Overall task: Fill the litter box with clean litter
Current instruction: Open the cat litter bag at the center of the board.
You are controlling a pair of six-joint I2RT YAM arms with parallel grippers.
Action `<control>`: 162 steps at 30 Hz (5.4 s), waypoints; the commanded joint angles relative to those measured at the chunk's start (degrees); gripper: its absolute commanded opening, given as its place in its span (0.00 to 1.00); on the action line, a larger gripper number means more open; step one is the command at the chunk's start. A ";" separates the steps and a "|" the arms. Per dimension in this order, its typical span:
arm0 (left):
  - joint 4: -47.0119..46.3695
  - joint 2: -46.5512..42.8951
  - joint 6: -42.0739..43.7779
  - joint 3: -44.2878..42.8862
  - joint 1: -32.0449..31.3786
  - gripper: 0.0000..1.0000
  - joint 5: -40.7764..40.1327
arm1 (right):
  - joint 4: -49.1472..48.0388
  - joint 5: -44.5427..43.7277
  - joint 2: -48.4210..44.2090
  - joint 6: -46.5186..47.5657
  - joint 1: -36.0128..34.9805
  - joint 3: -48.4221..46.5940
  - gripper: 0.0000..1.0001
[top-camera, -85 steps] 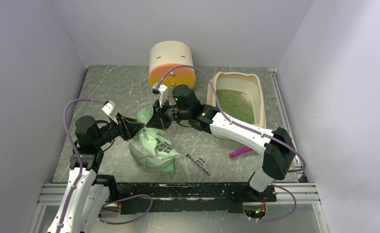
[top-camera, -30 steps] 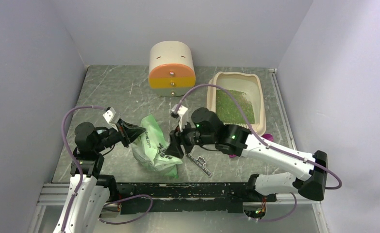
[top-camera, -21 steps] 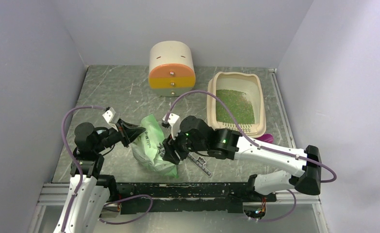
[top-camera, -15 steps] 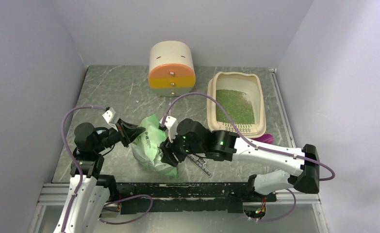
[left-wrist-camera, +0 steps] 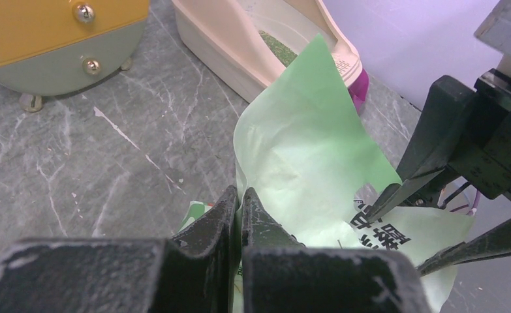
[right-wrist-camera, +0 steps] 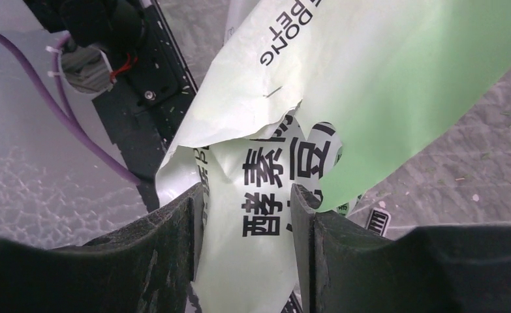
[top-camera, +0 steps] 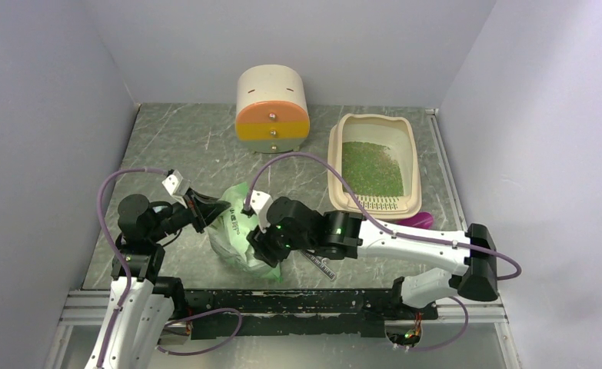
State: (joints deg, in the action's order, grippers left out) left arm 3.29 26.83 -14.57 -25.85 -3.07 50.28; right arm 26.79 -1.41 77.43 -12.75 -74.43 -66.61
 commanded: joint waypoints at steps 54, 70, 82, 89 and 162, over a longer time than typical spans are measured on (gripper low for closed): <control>-2.41 -1.45 -0.60 -1.36 -0.66 0.05 1.43 | -1.65 -29.29 4.16 3.64 -8.17 0.12 0.57; -2.68 -1.18 -0.55 -1.31 -0.62 0.05 1.42 | -8.77 -35.37 2.74 0.32 -8.09 2.41 0.40; -2.35 -1.13 -0.49 -1.40 -0.62 0.05 1.14 | -8.26 -39.59 2.52 2.89 -7.97 5.48 0.47; -2.33 -1.11 -0.46 -1.40 -0.62 0.05 1.07 | -10.79 -41.50 -0.61 -0.61 -7.04 7.06 0.08; 8.26 19.07 20.46 -20.66 -3.00 0.77 11.24 | -16.56 -3.51 -0.41 4.10 20.19 -0.90 0.00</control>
State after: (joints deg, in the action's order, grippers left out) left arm -4.08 40.23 -10.61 -39.92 -5.74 55.83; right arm 18.57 -9.50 79.61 -6.74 -55.18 -66.61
